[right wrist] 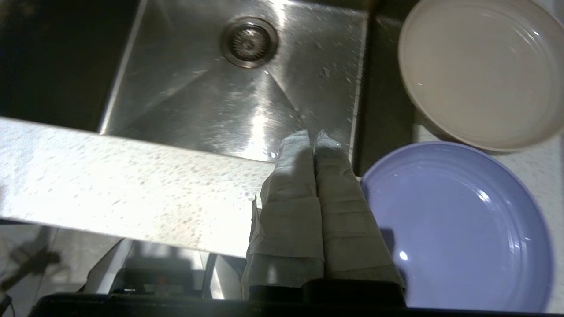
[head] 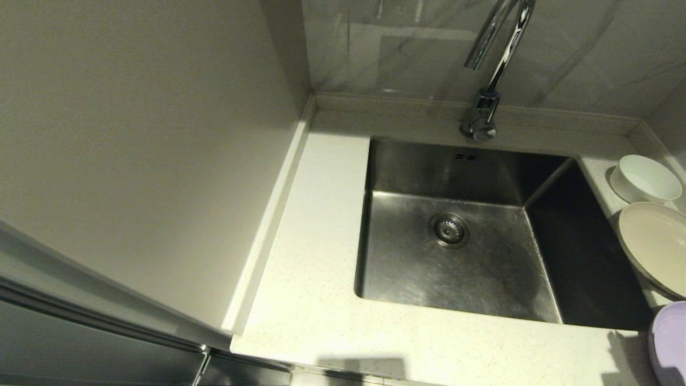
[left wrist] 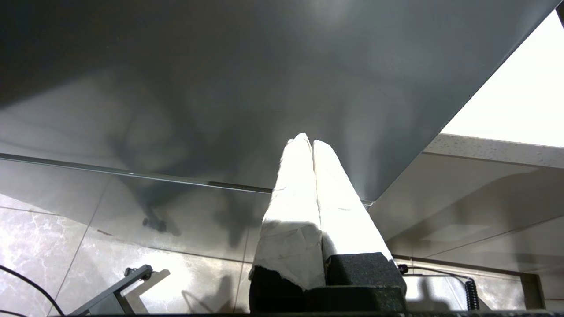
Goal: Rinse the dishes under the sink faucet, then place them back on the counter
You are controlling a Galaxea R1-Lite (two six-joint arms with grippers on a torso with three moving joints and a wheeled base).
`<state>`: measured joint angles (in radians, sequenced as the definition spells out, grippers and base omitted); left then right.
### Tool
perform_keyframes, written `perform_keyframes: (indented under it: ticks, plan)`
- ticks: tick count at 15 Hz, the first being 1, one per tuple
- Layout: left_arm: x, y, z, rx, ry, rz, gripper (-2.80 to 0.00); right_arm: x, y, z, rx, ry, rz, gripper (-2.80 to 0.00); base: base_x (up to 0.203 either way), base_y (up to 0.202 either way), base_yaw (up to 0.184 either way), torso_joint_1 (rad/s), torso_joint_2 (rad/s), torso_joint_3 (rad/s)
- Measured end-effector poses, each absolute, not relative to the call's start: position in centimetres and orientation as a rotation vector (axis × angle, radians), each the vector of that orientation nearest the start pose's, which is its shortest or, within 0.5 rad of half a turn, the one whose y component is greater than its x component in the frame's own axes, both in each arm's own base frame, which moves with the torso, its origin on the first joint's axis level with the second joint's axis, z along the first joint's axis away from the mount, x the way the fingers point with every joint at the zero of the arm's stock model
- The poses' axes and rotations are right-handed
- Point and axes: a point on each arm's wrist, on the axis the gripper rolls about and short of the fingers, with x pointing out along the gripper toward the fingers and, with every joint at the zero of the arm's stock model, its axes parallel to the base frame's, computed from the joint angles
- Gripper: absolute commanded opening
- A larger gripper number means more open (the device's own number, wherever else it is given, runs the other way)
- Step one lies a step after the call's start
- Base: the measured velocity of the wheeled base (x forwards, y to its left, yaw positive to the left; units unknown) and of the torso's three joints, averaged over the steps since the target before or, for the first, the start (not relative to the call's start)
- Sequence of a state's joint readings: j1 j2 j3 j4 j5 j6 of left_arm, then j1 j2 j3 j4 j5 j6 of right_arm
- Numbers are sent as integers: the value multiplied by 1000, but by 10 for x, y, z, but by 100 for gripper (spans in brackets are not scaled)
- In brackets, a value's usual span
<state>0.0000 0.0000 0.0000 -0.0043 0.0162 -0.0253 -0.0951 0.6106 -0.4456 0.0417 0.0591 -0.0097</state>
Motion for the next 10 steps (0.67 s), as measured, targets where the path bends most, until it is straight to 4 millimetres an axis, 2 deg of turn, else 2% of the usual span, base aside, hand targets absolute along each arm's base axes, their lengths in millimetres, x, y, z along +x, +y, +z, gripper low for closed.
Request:
perform_keyframes:
  ticks: [4,10]
  plan:
    - [-23,0,76,-25,-4,16,-280,18,1,162,-9,56,26,-280,0,0,0,0,0,0]
    - [-23,0,76,-25,-4,16,-280,-6,1,130,-11,-176,58,-280,0,0,0,0,0,0]
